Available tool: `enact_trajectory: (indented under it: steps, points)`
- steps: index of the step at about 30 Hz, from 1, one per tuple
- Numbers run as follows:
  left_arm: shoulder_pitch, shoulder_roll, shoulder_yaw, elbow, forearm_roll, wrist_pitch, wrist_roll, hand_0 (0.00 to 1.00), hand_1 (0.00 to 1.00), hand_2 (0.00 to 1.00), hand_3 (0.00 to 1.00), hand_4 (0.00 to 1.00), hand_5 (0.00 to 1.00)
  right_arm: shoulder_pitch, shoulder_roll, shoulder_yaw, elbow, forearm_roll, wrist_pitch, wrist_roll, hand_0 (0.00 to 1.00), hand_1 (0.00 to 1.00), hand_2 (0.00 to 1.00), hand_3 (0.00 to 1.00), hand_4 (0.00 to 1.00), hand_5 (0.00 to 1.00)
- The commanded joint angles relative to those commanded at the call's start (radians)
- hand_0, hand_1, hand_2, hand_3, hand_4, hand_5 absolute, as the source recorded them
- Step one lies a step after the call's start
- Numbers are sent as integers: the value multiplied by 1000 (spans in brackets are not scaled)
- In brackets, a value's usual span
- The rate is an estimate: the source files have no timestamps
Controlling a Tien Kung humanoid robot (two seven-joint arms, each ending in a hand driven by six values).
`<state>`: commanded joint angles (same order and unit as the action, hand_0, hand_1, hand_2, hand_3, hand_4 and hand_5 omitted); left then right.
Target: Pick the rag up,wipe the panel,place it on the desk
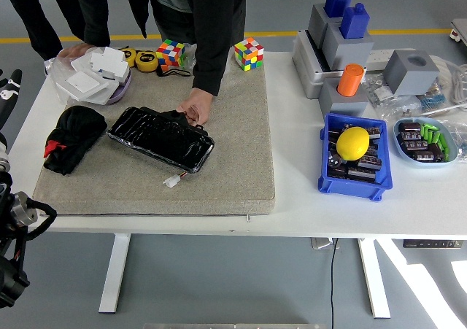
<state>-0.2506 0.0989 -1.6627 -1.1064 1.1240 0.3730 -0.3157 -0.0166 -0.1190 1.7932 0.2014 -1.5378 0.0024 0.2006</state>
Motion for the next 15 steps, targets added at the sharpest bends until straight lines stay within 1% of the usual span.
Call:
enact_trajectory:
  steps: [4,5,15]
  points:
    - [7,-4,-8,-7,1,0,2,528,641,665,679,956,297,-1,0,9,-5,-12,0,0,532,553,490,522,880,351]
    - [8,-5,-9,-8,1,0,2,528,642,666,662,924,278,-2,0,9,-5,-14,0,0,532,553,490,522,880,352]
    - [14,-15,-10,-10,10,3,8,529,643,666,657,920,277,-15,-8,7,-6,-12,1,2,532,552,490,523,881,351]
